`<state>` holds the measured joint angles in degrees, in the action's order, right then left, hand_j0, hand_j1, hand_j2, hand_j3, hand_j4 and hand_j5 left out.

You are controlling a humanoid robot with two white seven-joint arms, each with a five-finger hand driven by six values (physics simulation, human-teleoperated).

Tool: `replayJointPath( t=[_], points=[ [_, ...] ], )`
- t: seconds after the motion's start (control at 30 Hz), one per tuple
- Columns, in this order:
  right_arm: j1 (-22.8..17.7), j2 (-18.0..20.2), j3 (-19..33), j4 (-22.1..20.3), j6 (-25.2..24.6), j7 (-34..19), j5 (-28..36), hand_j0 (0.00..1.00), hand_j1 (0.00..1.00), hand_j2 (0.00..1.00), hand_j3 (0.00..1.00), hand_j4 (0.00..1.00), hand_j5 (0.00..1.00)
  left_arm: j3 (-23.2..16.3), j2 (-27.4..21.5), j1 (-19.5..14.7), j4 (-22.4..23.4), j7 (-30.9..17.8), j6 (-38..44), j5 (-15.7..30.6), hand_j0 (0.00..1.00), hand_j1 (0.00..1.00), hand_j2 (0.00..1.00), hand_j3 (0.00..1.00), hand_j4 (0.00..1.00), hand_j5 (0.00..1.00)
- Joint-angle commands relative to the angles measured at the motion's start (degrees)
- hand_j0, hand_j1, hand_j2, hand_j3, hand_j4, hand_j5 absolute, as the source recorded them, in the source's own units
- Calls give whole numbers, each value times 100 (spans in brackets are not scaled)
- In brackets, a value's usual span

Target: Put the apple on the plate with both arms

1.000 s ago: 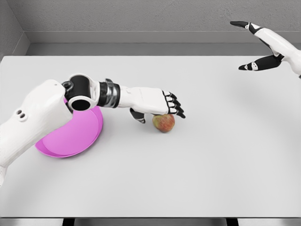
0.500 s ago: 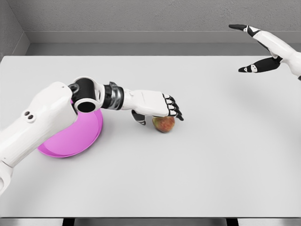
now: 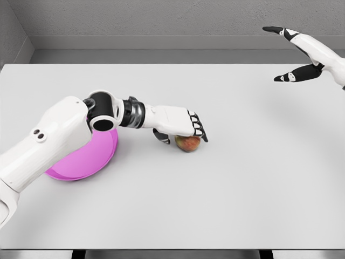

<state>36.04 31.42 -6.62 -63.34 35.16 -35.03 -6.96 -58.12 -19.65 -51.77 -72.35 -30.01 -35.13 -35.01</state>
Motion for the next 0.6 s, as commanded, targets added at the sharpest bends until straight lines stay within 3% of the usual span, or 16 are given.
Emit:
replayJointPath(
  t=[0.0, 0.23, 0.4, 0.57],
  points=[
    [0, 4, 3, -3, -16, 3, 45, 100, 100, 100, 100, 100, 100, -32, -3, 0, 1, 3, 13, 20, 90, 90, 90, 90, 90, 90],
    [0, 4, 3, -21, -16, 3, 45, 100, 100, 100, 100, 100, 100, -32, 5, 0, 1, -5, 13, -6, 77, 77, 77, 77, 77, 77],
    [-18, 4, -6, -30, -16, 3, 45, 100, 100, 100, 100, 100, 100, -85, 5, 0, 1, -5, 13, -6, 76, 76, 76, 76, 76, 76],
    [-18, -5, -23, -30, -16, 3, 45, 100, 100, 100, 100, 100, 100, -146, 5, 0, 1, -32, 13, -6, 63, 63, 63, 63, 63, 63]
  ],
)
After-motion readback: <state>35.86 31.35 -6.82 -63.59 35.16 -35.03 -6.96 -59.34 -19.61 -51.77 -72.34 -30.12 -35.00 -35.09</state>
